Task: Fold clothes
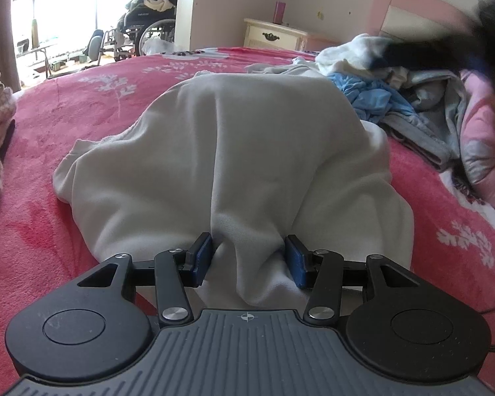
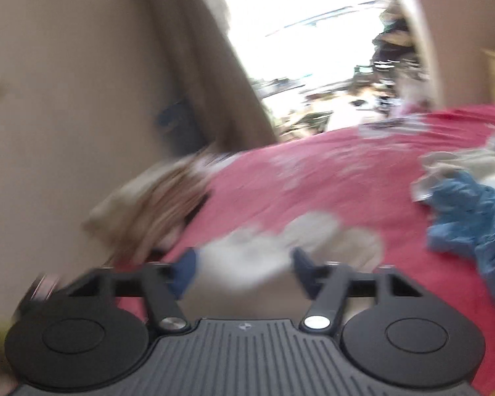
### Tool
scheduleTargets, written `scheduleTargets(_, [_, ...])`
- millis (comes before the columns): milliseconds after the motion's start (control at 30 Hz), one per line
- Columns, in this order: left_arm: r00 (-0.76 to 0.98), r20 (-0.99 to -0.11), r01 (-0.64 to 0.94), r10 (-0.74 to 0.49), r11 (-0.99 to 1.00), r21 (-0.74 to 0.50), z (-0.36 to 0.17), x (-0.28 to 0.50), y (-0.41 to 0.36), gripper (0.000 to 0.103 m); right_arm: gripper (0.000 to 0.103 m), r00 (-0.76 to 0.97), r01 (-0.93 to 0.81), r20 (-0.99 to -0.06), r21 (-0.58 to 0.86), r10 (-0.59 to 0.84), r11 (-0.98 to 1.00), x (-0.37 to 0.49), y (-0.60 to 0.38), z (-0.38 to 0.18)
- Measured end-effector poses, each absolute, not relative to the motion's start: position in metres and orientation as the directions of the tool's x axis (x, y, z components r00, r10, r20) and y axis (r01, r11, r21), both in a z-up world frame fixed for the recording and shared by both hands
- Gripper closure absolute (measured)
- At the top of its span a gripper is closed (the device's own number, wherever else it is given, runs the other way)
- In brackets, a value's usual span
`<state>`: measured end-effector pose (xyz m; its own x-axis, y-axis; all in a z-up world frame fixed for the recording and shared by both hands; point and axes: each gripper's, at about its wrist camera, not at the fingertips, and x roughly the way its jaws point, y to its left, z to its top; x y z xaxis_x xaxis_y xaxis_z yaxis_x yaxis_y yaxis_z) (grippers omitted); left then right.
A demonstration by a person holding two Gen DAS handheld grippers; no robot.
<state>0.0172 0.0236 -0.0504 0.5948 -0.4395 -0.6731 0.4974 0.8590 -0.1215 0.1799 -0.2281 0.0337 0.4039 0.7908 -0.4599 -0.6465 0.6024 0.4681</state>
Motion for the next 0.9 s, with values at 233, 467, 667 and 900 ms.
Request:
scheduleTargets(233, [0.594, -0.682, 0.498, -0.427, 0.861, -0.106, -0.054, 0.009, 0.023, 0.054, 0.064, 0.258, -0.575, -0.590, 0.542, 0.765, 0.613, 0.226, -0.198, -0.022])
scheduleTargets(467, [0.579, -0.683, 0.498, -0.445, 0.857, -0.136, -0.059, 0.010, 0.032, 0.052, 0.094, 0.143, -0.667, -0.426, 0.625, 0.893, 0.405, 0.147, -0.228, -0.003])
scheduleTargets(667, [0.546, -0.684, 0.485, -0.484, 0.848, -0.213, -0.054, 0.009, 0.047, 0.051, 0.094, -0.026, -0.738, -0.452, 0.611, 0.892, 0.288, 0.068, -0.221, 0.008])
scheduleTargets(900, [0.496, -0.623, 0.418, -0.604, 0.796, -0.439, -0.014, -0.013, 0.101, 0.047, 0.094, -0.126, -0.805, -0.566, 0.539, 0.815, 0.250, 0.014, -0.194, -0.013])
